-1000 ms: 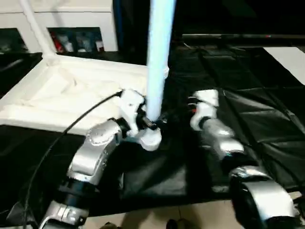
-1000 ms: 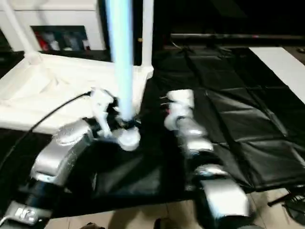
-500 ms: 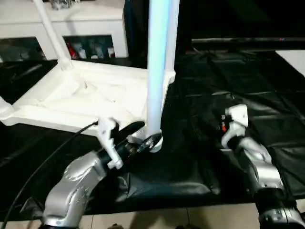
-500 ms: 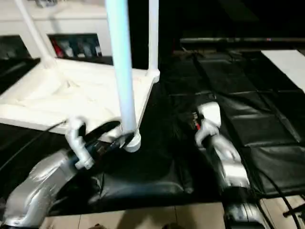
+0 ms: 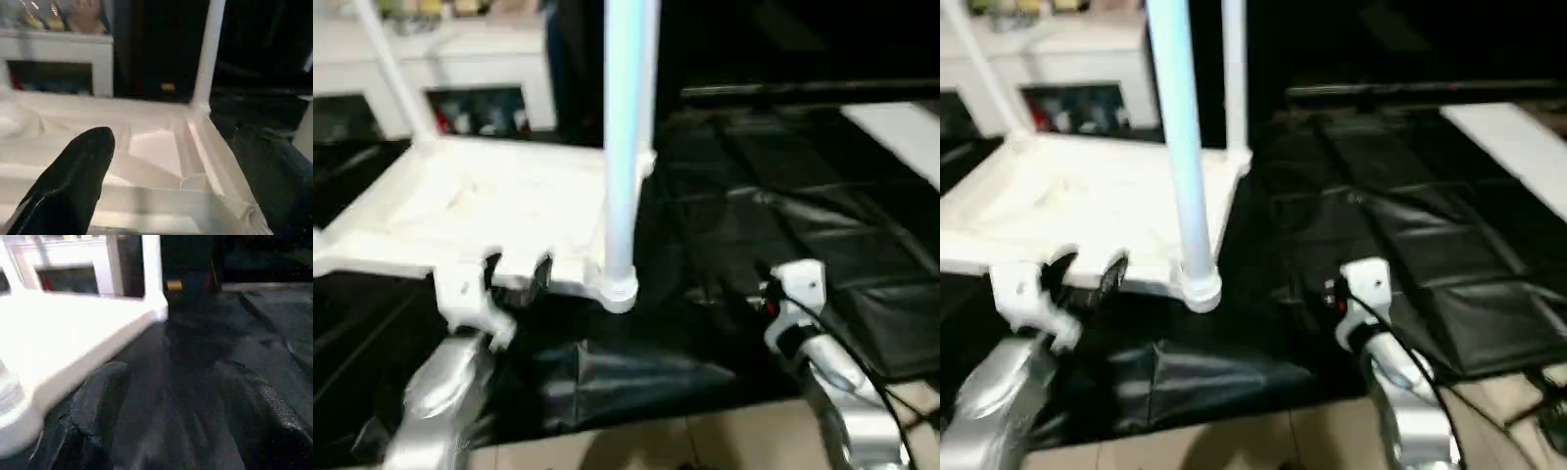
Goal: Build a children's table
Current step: Rotate table base
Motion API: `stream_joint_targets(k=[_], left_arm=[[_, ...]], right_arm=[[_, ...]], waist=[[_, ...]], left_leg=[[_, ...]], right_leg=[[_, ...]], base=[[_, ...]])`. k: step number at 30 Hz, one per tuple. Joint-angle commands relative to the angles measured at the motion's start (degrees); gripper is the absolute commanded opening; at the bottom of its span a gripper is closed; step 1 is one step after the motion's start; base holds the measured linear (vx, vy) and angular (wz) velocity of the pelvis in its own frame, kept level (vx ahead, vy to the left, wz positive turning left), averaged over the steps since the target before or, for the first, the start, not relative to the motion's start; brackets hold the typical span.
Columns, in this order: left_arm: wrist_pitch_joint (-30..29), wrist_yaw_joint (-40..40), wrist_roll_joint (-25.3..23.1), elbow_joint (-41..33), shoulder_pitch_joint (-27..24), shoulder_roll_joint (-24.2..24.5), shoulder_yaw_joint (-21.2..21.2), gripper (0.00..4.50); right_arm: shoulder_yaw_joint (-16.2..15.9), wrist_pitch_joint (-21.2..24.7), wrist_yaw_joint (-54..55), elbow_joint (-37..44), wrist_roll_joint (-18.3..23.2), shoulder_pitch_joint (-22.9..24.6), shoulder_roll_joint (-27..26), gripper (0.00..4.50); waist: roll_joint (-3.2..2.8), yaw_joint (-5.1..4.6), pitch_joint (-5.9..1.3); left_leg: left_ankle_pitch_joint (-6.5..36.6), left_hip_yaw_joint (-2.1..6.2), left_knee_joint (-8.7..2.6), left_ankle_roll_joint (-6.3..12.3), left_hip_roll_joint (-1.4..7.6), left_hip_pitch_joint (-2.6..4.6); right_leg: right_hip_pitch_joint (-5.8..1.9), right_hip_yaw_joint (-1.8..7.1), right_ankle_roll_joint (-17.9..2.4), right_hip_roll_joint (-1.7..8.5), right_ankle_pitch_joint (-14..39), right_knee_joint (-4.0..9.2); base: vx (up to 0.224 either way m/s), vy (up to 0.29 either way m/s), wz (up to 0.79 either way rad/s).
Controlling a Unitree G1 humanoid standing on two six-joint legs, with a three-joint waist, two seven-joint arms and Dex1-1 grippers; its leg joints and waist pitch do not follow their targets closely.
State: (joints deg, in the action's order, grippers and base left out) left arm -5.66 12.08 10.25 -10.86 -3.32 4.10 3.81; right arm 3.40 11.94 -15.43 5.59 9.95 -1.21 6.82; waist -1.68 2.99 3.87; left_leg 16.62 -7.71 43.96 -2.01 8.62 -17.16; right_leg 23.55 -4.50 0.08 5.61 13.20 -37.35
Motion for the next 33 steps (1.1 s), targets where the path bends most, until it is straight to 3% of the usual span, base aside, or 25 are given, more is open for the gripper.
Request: stream_joint_targets(k=[1,2,3,4,5,6,7,8,9,10,11,12,13,14,16,17,18,20,22,23,24,25,26,29,33], left_arm=[[0.24,-0.69,-1.76,0.32,0.99,1.05,-0.46,4.39],[0.50,-0.94,-2.47,0.53,1.33,1.12,-0.72,4.39],[0.35,-1.60,-2.86,0.70,1.87,0.70,-0.63,4.39],[0.64,-1.92,-3.19,0.87,2.10,0.53,-0.58,4.39],[0.84,-2.10,-3.40,0.98,2.21,0.45,-0.57,4.39],[1.25,-2.41,-3.60,1.28,2.11,0.36,-0.72,4.39],[1.37,-2.50,-3.64,1.37,2.06,0.33,-0.76,4.39],[1.80,-3.25,-4.24,1.86,1.77,0.07,-0.95,4.39],[2.19,-4.19,-5.35,2.30,1.51,-0.05,-1.20,4.39],[2.45,-4.49,-6.01,2.34,1.44,0.00,-1.46,4.39],[2.60,-4.72,-6.70,2.31,1.41,0.11,-1.83,4.39],[1.20,-5.03,-7.76,1.97,1.67,0.48,-2.71,4.39],[1.42,-5.51,-8.44,2.02,1.82,0.51,-2.83,4.39],[1.81,-6.03,-9.20,2.09,1.95,0.52,-2.93,4.39],[1.69,-7.46,-10.19,2.19,2.31,0.02,-2.86,4.39],[1.30,-7.68,-10.21,2.17,2.36,-0.15,-2.85,4.39],[1.35,-7.85,-10.29,2.23,2.34,-0.24,-2.89,4.39],[1.62,-7.83,-9.88,2.08,2.15,-0.63,-2.80,4.39],[1.08,-8.02,-9.24,1.78,2.03,-1.17,-2.49,4.39],[0.72,-8.19,-9.17,1.69,2.02,-1.25,-2.42,4.39],[0.14,-8.67,-9.79,1.55,2.05,-1.08,-2.43,4.39],[-0.05,-8.52,-9.61,1.58,2.11,-0.99,-2.34,4.39],[-0.39,-8.28,-9.56,1.56,2.23,-0.66,-2.32,4.39],[-0.59,-7.54,-8.70,1.86,2.45,-0.34,-2.12,4.39],[-0.74,-5.88,-7.59,2.39,3.01,-0.05,-2.15,4.39]], right_arm=[[-0.15,1.71,0.94,0.64,-0.03,1.47,-0.12,3.19],[-0.80,1.96,1.01,1.01,-0.83,2.06,-0.10,3.19],[-0.85,2.24,1.27,1.12,-1.61,2.35,-0.01,3.19],[-0.47,2.32,1.34,1.00,-1.62,2.17,0.02,3.19],[-0.22,2.34,1.37,0.89,-1.60,2.02,0.04,3.19],[0.16,2.54,1.48,0.90,-1.59,1.69,0.10,3.19],[0.25,2.61,1.52,0.92,-1.58,1.61,0.13,3.19],[0.50,3.01,1.77,0.67,-1.25,0.91,0.42,3.19],[0.47,3.25,1.92,0.13,-1.03,0.22,0.78,3.19],[0.40,3.26,1.86,-0.10,-1.05,-0.07,0.93,3.19],[0.32,3.29,1.77,-0.28,-1.04,-0.39,1.09,3.19],[0.27,3.74,1.48,-0.27,-0.65,-0.98,1.37,3.19],[0.30,3.77,1.31,-0.27,-0.63,-1.03,1.41,3.19],[0.33,3.78,1.12,-0.29,-0.65,-1.07,1.44,3.19],[0.62,3.45,0.71,-1.18,-0.81,-1.20,1.80,3.19],[0.74,3.27,0.65,-1.66,-1.02,-1.27,2.00,3.19],[0.86,3.43,0.69,-1.95,-1.01,-1.34,2.24,3.19],[0.86,3.98,0.68,-1.49,-0.60,-1.23,2.49,3.19],[0.75,4.54,0.53,-1.05,-0.26,-1.06,2.78,3.19],[0.73,4.69,0.47,-0.99,-0.20,-1.04,2.84,3.19],[0.69,4.99,0.35,-0.73,-0.16,-0.86,2.97,3.19],[0.72,5.12,0.33,-0.55,-0.13,-0.70,3.01,3.19],[0.80,5.33,0.26,-0.23,-0.19,-0.38,3.01,3.19],[0.86,5.48,0.07,0.19,-0.31,-0.20,3.08,3.19],[0.32,6.32,-0.67,1.07,0.56,-1.04,3.29,3.19]], waist=[[1.98,2.05,-3.25],[2.32,2.29,-3.55],[1.53,2.48,-3.36],[1.08,2.26,-3.23],[1.07,1.69,-2.94],[0.20,0.74,-2.03],[-1.55,-2.50,-0.98],[-2.20,-3.00,-1.04],[-1.91,-2.57,-2.40],[-3.20,-2.29,-1.45],[-2.67,-2.51,-2.09],[-1.66,-2.06,-2.64],[0.31,-1.15,-4.02],[-0.58,-0.94,-3.31],[-0.74,-1.85,-3.78],[-1.39,-2.40,-3.36],[-2.09,-1.98,-3.61],[-2.72,-2.29,-4.12],[-2.77,-1.88,-4.92],[-2.09,-1.84,-5.39],[-0.40,-1.88,-5.76],[2.15,-0.79,-5.99],[1.53,0.80,-5.72],[1.03,1.04,-5.11],[-0.57,0.51,-3.83]], left_leg=[[6.60,3.11,-1.35,2.64,-1.08,-3.43],[6.33,3.52,-1.53,3.74,-1.06,-2.90],[6.09,4.99,-1.37,4.10,-0.47,-2.61],[6.00,5.59,-1.76,3.23,-0.09,-1.60],[6.04,5.62,-2.55,3.36,-0.12,-0.50],[9.84,5.07,-5.58,5.30,-0.51,2.02],[27.92,4.40,-13.71,7.39,0.92,2.25],[34.49,4.79,-18.32,8.66,3.00,-0.38],[37.59,5.20,-18.54,12.08,3.59,-0.57],[38.40,4.29,-19.24,12.84,4.01,-1.03],[37.66,4.43,-18.39,11.28,4.33,-0.04],[37.35,4.22,-17.79,5.35,4.12,0.39],[31.80,4.28,-15.26,-1.36,3.67,0.45],[28.80,5.54,-13.24,-5.18,4.32,-0.28],[22.26,7.88,-14.89,-8.31,8.22,-1.13],[21.94,9.05,-17.67,-7.11,11.27,-1.54],[22.78,8.34,-19.66,-7.14,12.31,-1.11],[18.93,7.26,-19.56,-4.86,11.08,-1.62],[11.43,6.51,-17.94,1.22,9.60,-1.00],[8.25,6.15,-16.34,6.65,7.82,-0.45],[6.48,4.14,-13.75,11.74,4.53,-2.29],[1.15,-0.01,-7.94,13.62,-1.44,-7.18],[-1.70,0.01,-6.43,11.91,-1.81,-7.07],[-3.16,1.28,-10.49,6.73,0.78,-6.79],[17.79,1.60,-13.49,1.44,3.45,-3.35]], right_leg=[[-4.83,11.69,4.22,12.40,53.86,11.15],[-4.75,13.40,0.06,12.64,47.59,11.52],[-5.51,14.61,-10.46,13.33,34.52,12.10],[-5.10,13.48,-16.85,12.30,27.19,12.63],[-4.12,11.81,-16.94,10.89,28.32,13.07],[-0.94,8.57,-12.80,6.54,34.85,12.74],[1.51,1.63,-6.62,-1.43,29.52,6.65],[-0.01,-0.58,-5.10,-3.13,20.41,0.37],[-0.56,-2.80,-4.74,-2.06,5.51,-5.28],[0.04,-3.25,-4.89,-1.83,3.84,-5.75],[-0.77,-2.71,-3.58,-0.60,2.46,-4.36],[-1.85,-1.02,-2.96,0.95,4.47,-1.68],[-3.11,3.23,-3.70,4.97,10.09,1.65],[-2.86,5.27,-7.02,8.49,13.48,4.13],[-3.74,3.41,-8.54,3.54,5.71,2.63],[-2.94,2.57,-4.07,1.67,4.14,0.09],[-1.64,1.47,-1.16,-0.08,4.84,-2.88],[-0.44,1.31,1.58,-1.17,3.69,-4.37],[-0.08,1.56,0.35,-0.78,2.31,-2.69],[-0.38,2.35,-1.74,0.07,0.06,-0.33],[-1.98,3.57,-6.21,1.56,-4.75,3.44],[-5.86,5.83,-11.93,5.73,-15.17,6.45],[-5.53,6.47,-9.92,7.71,-16.36,6.87],[-4.86,4.77,0.91,4.46,-8.92,6.16],[-4.03,4.06,-2.34,2.30,28.11,7.84]], base=[[0.032,0.061,0.18],[0.032,0.061,0.18],[-0.111,0.048,0.48],[-0.143,0.105,0.33],[-0.143,0.105,0.33],[-0.189,0.177,0.37],[-0.219,0.220,0.29],[-0.219,0.220,0.29],[-0.159,0.192,0.20],[-0.051,0.146,0.22],[-0.051,0.146,0.22],[-0.003,0.112,0.10],[-0.041,0.091,0.01],[-0.041,0.091,0.01],[-0.058,0.069,0.10],[-0.048,0.051,0.16],[-0.038,-0.009,0.29],[-0.023,-0.068,0.24],[-0.014,-0.152,0.03],[-0.015,-0.174,0.00],[-0.008,-0.219,-0.04],[-0.015,-0.221,-0.05],[-0.015,-0.221,-0.05],[-0.025,-0.161,-0.10],[-0.007,-0.020,-0.01]])
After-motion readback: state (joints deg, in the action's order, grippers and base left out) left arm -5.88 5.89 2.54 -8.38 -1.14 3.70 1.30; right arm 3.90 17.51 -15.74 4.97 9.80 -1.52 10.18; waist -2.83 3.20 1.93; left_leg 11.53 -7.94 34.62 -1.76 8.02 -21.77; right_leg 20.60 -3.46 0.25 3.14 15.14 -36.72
